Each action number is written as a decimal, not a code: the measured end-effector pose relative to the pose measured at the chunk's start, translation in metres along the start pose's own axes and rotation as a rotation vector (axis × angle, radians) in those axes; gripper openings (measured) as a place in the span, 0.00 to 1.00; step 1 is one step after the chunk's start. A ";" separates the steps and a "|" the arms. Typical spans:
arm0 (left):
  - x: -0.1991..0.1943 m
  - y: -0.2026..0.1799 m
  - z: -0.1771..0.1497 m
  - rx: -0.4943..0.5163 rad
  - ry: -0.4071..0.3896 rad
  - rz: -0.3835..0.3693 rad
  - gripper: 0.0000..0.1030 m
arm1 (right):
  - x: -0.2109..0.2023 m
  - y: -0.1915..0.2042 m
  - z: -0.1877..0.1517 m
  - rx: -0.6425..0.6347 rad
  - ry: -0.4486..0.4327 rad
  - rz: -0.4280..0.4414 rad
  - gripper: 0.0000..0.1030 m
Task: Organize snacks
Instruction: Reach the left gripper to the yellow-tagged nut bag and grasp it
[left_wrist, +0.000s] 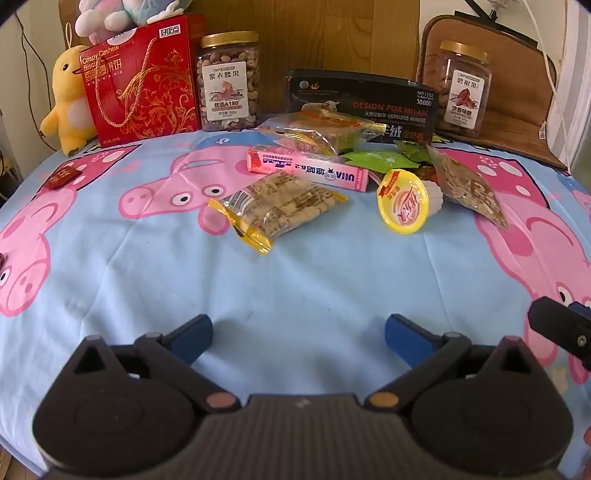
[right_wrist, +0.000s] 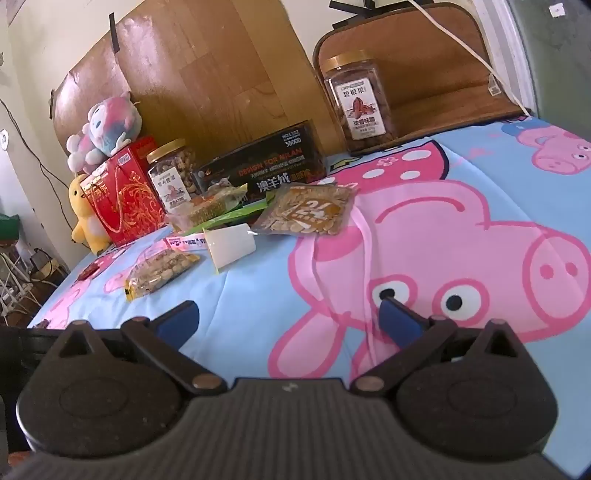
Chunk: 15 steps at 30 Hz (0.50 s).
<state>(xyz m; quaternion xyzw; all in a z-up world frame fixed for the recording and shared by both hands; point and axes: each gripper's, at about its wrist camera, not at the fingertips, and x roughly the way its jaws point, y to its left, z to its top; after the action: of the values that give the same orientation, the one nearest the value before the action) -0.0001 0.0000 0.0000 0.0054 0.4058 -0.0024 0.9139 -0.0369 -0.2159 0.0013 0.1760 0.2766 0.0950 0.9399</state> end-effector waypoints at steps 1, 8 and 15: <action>0.000 0.000 0.000 0.000 -0.004 -0.001 1.00 | 0.000 0.000 0.000 0.000 0.001 0.000 1.00; -0.003 0.004 -0.011 0.025 -0.089 -0.037 1.00 | 0.002 0.006 0.000 -0.049 0.013 -0.016 1.00; -0.018 0.037 -0.006 -0.020 -0.159 -0.160 0.97 | 0.006 0.012 0.008 -0.133 0.000 0.016 0.92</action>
<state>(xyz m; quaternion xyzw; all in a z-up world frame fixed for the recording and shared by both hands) -0.0166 0.0369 0.0096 -0.0362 0.3311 -0.0717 0.9402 -0.0280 -0.2051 0.0092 0.1155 0.2683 0.1209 0.9487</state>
